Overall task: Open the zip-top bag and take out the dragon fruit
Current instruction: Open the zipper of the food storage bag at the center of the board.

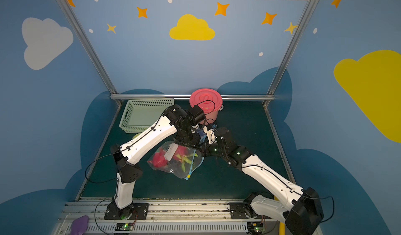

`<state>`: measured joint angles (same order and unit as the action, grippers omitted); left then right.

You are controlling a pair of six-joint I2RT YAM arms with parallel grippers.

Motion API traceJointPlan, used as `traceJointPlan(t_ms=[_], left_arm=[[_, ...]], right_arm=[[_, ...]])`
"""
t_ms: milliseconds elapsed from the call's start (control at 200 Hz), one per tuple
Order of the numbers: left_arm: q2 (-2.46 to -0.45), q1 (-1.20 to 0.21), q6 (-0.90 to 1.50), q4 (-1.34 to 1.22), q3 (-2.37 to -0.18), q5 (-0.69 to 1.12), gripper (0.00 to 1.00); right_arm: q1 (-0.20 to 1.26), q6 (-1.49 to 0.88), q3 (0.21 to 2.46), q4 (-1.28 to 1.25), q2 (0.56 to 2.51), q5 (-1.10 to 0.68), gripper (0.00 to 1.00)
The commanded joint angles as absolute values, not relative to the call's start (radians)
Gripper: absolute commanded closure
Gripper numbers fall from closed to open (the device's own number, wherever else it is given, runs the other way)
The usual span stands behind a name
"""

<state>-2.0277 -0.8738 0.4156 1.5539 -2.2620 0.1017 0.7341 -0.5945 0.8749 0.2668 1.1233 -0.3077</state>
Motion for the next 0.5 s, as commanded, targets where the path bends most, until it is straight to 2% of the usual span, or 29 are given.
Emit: traceJointPlan(t_ms=[0,115,225,320,370,496], left_arm=[[-2.064,-0.894,0.401,1.559,-2.273,0.046,0.35],[-2.057,-0.907,0.406,1.534,-2.197,0.035,0.34],[-2.028,-0.923,0.420,1.474,-2.140,0.052,0.35],[-2.051,-0.941,0.414,1.486,-2.167,0.045,0.35],[-2.071,-0.959,0.406,1.492,-2.192,0.035,0.36],[-2.125,-0.987,0.394,1.521,-2.251,-0.001,0.42]], right_arm=[[0.751,-0.599,0.871,0.213,1.091,-0.328,1.00],[0.751,-0.618,0.845,0.220,1.062,-0.310,1.00],[0.742,-0.611,0.861,0.441,1.013,-0.170,1.00],[0.732,-0.702,0.829,0.630,0.893,0.004,0.77],[0.724,-0.717,0.794,0.676,0.807,0.044,0.72],[0.694,-0.756,0.744,0.816,0.630,0.093,0.50]])
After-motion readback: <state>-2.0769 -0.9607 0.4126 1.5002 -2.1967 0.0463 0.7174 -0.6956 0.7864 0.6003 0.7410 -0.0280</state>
